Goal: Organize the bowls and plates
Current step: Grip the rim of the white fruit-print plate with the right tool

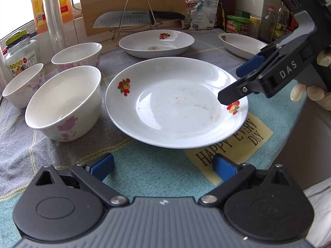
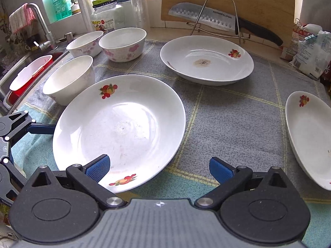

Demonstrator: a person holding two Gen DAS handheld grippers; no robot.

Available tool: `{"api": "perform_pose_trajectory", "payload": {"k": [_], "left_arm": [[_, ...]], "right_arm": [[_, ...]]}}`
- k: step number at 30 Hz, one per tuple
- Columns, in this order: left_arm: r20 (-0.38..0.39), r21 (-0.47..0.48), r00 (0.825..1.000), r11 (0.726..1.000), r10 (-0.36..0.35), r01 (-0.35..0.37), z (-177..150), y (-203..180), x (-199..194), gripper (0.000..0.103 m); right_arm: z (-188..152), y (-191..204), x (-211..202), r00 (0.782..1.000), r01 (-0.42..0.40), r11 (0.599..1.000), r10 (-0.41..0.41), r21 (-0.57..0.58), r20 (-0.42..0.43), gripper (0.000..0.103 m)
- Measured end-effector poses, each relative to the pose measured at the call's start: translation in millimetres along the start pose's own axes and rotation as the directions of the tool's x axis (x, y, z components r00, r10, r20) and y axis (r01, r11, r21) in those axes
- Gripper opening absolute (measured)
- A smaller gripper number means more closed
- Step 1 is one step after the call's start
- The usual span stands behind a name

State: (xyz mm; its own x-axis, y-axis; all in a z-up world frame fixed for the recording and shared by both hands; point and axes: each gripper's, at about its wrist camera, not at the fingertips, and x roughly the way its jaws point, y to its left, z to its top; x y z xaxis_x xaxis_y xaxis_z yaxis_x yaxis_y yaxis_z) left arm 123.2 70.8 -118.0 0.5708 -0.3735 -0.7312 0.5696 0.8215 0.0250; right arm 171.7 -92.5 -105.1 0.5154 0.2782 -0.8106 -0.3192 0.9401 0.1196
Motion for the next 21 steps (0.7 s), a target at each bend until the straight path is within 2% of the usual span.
{"api": "perform_pose_trajectory", "payload": {"k": [7,15,21], "left_arm": [[0.017,-0.006,1.0,1.0,-0.001,0.001,3,0,3,0.102],[0.028,-0.003,0.999,1.0,-0.015,0.015,4,2,6,0.102],[0.038,-0.001,0.999,1.0,-0.027,0.027,5,4,9,0.102]], "right_arm": [[9,-6,21,0.995,-0.086,0.996,0.086,0.009,-0.056,0.103],[25,-6,32,0.99,-0.122,0.992,0.12,-0.017,-0.076,0.103],[38,-12,39,0.981,-0.165,0.986,0.166,0.017,-0.105,0.103]]}}
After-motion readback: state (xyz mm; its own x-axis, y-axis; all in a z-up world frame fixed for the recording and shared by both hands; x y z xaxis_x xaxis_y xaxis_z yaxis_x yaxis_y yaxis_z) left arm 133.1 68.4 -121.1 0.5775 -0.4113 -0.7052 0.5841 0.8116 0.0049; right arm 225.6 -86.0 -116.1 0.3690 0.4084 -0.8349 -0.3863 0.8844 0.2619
